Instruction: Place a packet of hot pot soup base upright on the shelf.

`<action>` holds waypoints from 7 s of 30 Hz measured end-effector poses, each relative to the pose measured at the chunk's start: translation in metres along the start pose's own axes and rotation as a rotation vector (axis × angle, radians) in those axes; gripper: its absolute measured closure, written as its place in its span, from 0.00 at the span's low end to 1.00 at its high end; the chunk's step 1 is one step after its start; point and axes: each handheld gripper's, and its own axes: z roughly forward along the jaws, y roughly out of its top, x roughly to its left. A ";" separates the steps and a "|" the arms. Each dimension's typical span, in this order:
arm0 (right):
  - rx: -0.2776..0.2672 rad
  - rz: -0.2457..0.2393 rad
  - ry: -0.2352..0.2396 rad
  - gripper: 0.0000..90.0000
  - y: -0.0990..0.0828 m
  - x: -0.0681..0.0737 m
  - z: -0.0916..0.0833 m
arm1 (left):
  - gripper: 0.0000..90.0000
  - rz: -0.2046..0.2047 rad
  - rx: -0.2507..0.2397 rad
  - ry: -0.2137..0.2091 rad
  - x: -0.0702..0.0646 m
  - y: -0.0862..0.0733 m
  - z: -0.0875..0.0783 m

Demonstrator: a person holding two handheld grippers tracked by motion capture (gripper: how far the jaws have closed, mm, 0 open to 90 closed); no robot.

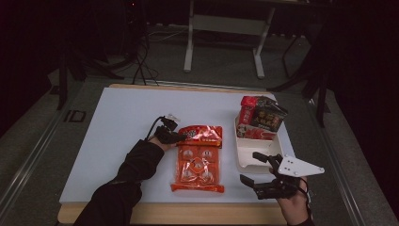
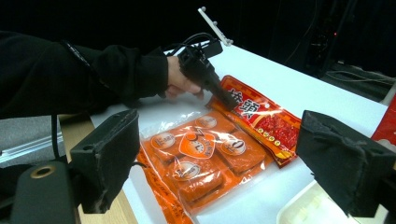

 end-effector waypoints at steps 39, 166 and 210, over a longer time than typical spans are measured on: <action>-0.008 0.062 -0.044 0.11 0.005 -0.003 0.001 | 0.99 0.133 -0.202 -0.050 -0.045 0.011 -0.083; -0.074 0.140 -0.065 1.00 0.082 -0.120 -0.036 | 0.08 0.112 -0.296 -0.182 -0.084 -0.094 -0.103; -0.017 0.223 -0.153 0.78 0.034 -0.122 -0.030 | 0.08 0.094 -0.269 -0.182 -0.079 -0.099 -0.095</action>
